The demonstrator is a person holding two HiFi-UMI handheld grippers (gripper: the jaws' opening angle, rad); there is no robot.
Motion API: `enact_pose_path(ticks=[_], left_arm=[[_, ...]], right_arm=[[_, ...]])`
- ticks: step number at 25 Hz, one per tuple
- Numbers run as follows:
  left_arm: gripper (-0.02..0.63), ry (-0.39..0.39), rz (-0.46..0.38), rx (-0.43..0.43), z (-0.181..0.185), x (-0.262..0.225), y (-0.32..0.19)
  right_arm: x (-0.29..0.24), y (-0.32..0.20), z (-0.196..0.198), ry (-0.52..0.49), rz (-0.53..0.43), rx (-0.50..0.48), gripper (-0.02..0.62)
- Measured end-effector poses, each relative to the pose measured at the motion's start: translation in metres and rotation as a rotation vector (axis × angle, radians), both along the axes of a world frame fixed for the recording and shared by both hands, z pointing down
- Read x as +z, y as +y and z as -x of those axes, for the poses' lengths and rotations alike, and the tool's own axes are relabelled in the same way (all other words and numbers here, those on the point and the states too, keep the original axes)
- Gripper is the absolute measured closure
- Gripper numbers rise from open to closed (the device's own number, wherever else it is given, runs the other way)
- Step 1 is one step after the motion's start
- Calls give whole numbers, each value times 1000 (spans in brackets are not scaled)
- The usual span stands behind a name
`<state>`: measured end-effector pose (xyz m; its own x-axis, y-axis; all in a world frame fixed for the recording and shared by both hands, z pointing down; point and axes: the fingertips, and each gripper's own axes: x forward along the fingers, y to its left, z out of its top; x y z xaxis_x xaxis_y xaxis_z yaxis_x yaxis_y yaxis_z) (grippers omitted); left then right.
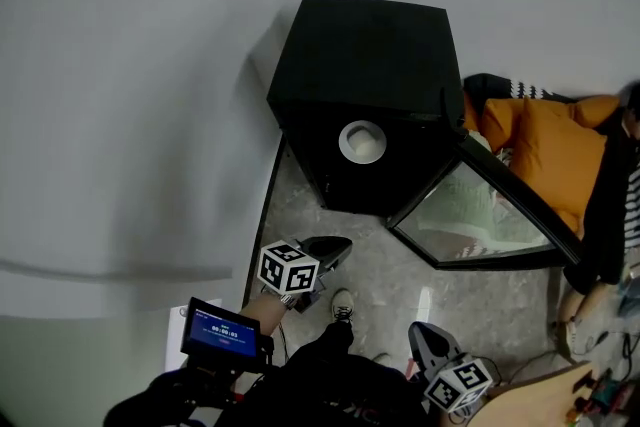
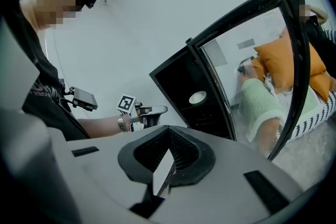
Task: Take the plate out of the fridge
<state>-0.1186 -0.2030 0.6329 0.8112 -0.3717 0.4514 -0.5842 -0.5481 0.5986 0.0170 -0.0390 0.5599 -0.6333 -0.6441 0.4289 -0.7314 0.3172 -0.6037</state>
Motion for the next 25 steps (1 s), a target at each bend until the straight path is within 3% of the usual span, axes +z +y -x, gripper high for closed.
enact_pose_path(ticks=[3, 9, 14, 25], left_arm=[[601, 47, 82, -115, 13, 26, -52], [601, 183, 271, -351, 27, 76, -127], [600, 221, 334, -462, 27, 104, -167], [600, 284, 497, -747, 37, 163, -237]], right_arm=[[2, -14, 4, -22, 10, 75, 591], [4, -10, -18, 37, 67, 202, 591], [14, 4, -46, 153, 77, 275, 591], [36, 15, -66, 132, 171, 325, 591]])
